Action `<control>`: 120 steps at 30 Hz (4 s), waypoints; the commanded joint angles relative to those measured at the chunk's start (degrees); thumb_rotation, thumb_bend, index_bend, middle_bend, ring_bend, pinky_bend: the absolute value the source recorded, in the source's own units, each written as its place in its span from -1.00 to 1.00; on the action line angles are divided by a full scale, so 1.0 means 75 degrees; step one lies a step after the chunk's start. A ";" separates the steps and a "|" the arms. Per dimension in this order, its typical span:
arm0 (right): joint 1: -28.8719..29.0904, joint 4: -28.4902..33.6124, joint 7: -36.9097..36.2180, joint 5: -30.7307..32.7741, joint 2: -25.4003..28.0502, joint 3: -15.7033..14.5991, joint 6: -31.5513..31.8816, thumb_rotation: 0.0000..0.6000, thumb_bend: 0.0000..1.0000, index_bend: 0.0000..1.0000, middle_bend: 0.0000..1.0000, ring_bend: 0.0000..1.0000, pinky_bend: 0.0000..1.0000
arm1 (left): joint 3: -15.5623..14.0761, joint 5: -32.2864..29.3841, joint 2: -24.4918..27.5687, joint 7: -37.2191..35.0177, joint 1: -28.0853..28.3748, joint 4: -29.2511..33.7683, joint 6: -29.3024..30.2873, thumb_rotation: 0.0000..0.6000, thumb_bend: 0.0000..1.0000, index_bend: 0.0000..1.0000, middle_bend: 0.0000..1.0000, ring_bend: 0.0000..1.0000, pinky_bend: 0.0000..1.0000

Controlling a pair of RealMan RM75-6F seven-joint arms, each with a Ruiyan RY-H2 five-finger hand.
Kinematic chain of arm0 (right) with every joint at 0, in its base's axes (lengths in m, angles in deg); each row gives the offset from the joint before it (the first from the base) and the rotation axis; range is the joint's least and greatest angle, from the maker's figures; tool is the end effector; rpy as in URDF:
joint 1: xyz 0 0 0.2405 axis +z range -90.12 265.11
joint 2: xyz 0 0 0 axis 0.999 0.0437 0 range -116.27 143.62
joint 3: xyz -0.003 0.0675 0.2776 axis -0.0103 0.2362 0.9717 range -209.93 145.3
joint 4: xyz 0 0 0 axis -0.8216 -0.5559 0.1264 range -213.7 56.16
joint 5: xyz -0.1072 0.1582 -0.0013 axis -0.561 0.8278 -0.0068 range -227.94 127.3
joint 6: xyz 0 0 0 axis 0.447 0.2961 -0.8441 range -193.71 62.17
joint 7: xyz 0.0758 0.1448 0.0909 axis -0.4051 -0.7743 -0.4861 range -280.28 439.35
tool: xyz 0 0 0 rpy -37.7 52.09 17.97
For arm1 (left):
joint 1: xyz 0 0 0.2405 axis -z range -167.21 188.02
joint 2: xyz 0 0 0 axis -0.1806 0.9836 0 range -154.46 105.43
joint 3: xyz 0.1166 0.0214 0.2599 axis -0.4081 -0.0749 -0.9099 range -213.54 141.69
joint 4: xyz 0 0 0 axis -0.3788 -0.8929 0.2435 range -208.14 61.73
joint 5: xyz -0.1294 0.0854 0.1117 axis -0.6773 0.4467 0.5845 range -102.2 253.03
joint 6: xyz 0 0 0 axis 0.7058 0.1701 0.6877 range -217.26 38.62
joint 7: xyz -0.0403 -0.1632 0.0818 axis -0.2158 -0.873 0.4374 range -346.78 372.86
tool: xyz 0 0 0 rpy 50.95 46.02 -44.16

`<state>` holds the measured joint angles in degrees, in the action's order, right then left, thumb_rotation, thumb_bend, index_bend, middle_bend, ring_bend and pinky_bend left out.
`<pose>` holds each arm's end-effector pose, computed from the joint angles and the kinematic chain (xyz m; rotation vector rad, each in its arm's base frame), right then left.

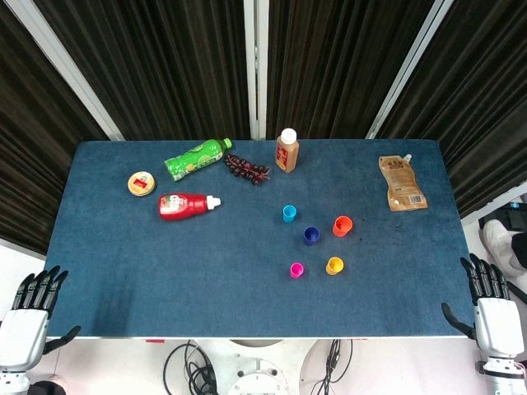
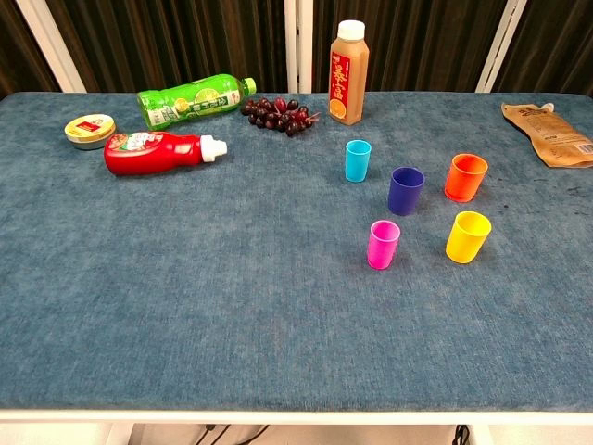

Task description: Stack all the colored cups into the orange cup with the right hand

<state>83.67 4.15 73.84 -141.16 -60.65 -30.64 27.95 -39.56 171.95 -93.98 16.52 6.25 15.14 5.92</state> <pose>-0.3523 -0.1686 0.1569 1.2562 -0.9466 1.0001 -0.3293 0.1501 0.1609 -1.4248 -0.8615 -0.9091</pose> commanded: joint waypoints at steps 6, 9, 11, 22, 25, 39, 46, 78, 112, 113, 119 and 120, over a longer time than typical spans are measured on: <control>0.0270 0.0405 0.0409 -0.0262 0.0244 0.0057 -0.0150 1.00 -0.58 -1.00 -0.95 -1.00 -1.00 | 0.0031 0.0005 -0.0019 0.0042 0.0056 0.0023 -0.0071 1.00 -0.88 -0.98 -1.00 -1.00 -1.00; 0.0459 0.0642 0.0575 -0.0347 0.0393 0.0122 -0.0308 1.00 -0.58 -1.00 -0.94 -1.00 -1.00 | 0.0040 0.0001 -0.0048 0.0042 0.0072 0.0007 -0.0093 1.00 -0.88 -0.98 -1.00 -1.00 -1.00; 0.0659 0.0922 0.0801 -0.0432 0.0570 0.0198 -0.0489 1.00 -0.58 -1.00 -0.94 -1.00 -1.00 | 0.0026 0.0035 -0.0051 0.0079 0.0088 0.0027 -0.0116 1.00 -0.88 -0.98 -1.00 -1.00 -1.00; 0.2856 0.3002 0.2854 0.0766 0.1220 0.1490 -0.3210 1.00 -0.58 -1.00 -0.91 -1.00 -1.00 | -0.0017 0.0159 -0.0041 0.0159 0.0076 0.0162 -0.0049 1.00 -0.88 -0.98 -1.00 -1.00 -1.00; 0.3496 0.3179 0.3708 0.1559 0.0962 0.1727 -0.4004 1.00 -0.58 -1.00 -0.91 -1.00 -1.00 | -0.0032 0.0232 -0.0029 0.0188 0.0077 0.0194 -0.0015 1.00 -0.88 -0.98 -1.00 -1.00 -1.00; 0.5484 0.2401 0.6482 0.5123 -0.0903 0.1742 -0.5043 1.00 -0.57 -1.00 -0.89 -1.00 -1.00 | -0.0078 0.0286 -0.0003 0.0013 0.0048 0.0167 0.0039 1.00 -0.88 -0.98 -1.00 -1.00 -1.00; 0.6056 0.1816 0.6916 0.6170 -0.1531 0.1527 -0.4994 1.00 -0.57 -0.93 -0.80 -1.00 -1.00 | -0.0071 0.0257 0.0016 -0.0208 0.0015 0.0080 0.0110 1.00 -0.88 -0.98 -1.00 -1.00 -1.00; 0.6581 0.0625 0.6398 0.6334 -0.2594 0.1036 -0.4322 1.00 -0.46 -0.40 -0.41 -0.99 -1.00 | -0.0150 0.0250 -0.0091 -0.0353 0.0002 -0.0166 0.0031 1.00 -0.88 -0.98 -1.00 -1.00 -1.00; 0.5827 0.0881 0.5256 0.5602 -0.1391 0.1354 -0.3556 1.00 -0.35 0.01 -0.09 -0.77 -1.00 | -0.0139 0.0215 -0.0157 -0.0482 0.0009 -0.0342 -0.0002 1.00 -0.88 -0.98 -1.00 -1.00 -1.00; 0.5825 0.0807 0.5249 0.5669 -0.1419 0.1343 -0.3626 1.00 -0.35 0.01 -0.09 -0.77 -1.00 | -0.0139 0.0209 -0.0145 -0.0469 0.0014 -0.0333 -0.0015 1.00 -0.88 -0.98 -1.00 -1.00 -1.00; 0.5850 0.0520 0.5167 0.5774 -0.1550 0.1265 -0.3989 1.00 -0.35 0.02 -0.09 -0.77 -1.00 | -0.0117 0.0145 -0.0107 -0.0487 0.0023 -0.0298 -0.0045 1.00 -0.88 -0.98 -1.00 -1.00 -1.00; 0.5845 0.0508 0.5153 0.5742 -0.1561 0.1259 -0.3988 1.00 -0.35 0.02 -0.09 -0.77 -1.00 | -0.0117 0.0123 -0.0105 -0.0495 0.0021 -0.0303 -0.0057 1.00 -0.88 -0.98 -1.00 -1.00 -1.00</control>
<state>127.52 8.04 112.58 -97.94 -72.28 -21.12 -1.94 -40.44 172.94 -94.79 12.85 6.43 12.89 5.54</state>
